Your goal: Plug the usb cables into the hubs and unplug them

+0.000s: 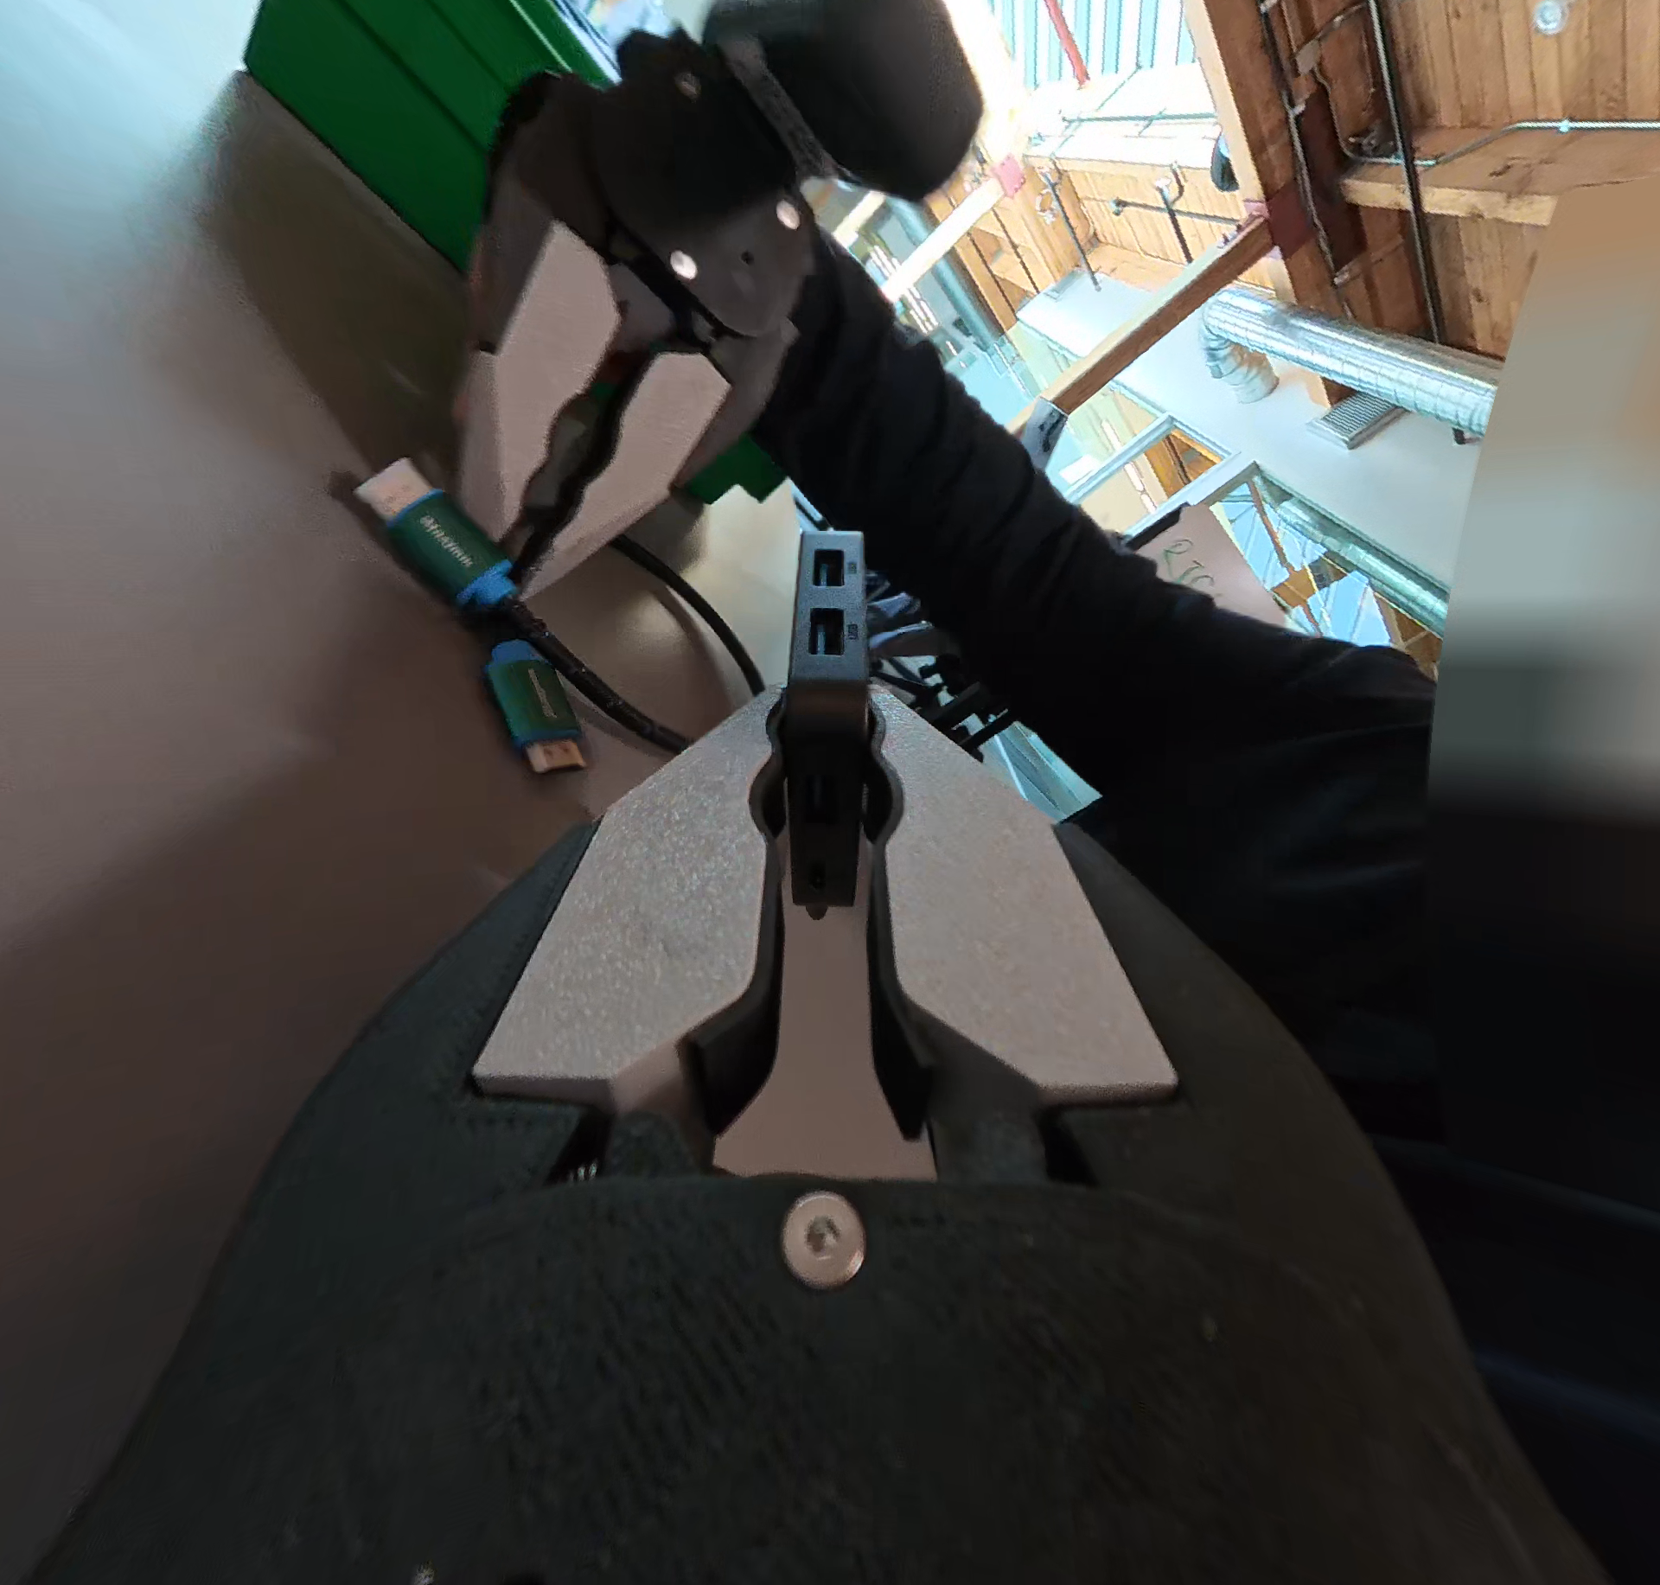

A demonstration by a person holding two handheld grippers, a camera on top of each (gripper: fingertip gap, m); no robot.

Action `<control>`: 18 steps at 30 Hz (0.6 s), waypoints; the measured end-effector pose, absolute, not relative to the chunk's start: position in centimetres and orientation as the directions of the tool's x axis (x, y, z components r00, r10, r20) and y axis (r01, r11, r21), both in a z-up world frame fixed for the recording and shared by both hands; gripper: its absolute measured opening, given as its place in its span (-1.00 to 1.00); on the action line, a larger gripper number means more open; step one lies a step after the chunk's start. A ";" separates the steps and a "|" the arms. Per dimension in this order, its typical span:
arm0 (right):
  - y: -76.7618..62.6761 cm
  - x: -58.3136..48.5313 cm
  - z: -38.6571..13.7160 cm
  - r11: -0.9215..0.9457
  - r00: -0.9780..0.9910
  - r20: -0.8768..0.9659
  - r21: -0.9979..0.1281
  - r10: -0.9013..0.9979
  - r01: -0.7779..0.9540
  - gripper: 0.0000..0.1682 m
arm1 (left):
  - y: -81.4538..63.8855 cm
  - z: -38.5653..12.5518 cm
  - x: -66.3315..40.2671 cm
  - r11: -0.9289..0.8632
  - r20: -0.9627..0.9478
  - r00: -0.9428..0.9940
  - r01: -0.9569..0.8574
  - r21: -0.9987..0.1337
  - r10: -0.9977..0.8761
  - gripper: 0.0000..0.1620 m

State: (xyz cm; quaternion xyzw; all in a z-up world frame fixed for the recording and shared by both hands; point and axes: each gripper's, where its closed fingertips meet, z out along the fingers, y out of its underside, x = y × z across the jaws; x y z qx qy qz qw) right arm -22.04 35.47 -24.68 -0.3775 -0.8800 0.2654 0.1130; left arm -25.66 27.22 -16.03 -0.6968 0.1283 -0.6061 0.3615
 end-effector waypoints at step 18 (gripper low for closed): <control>33.3 -20.0 -14.0 0.777 -0.096 0.810 -0.512 0.579 0.367 -0.97 | 27.4 -14.1 -26.4 -0.694 0.769 0.132 0.356 -0.626 -0.626 -0.87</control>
